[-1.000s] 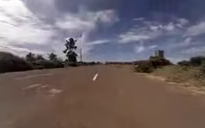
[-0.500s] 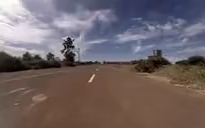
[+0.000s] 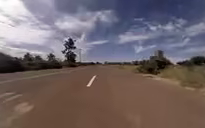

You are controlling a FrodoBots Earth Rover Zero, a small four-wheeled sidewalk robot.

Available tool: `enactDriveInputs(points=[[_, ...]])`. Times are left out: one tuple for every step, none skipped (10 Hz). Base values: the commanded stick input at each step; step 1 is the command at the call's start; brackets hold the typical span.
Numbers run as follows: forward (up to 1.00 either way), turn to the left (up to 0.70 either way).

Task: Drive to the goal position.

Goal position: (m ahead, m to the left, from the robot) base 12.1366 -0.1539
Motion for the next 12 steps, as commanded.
enactDriveInputs(points=[[1.00, 0.00], [1.00, 0.00], [1.00, 0.00], [1.00, 0.00], [1.00, 0.00], [1.00, 0.00], [1.00, 0.00], [1.00, 0.00], [1.00, 0.00], [1.00, 0.00], [1.00, 0.00], [1.00, 0.00]])
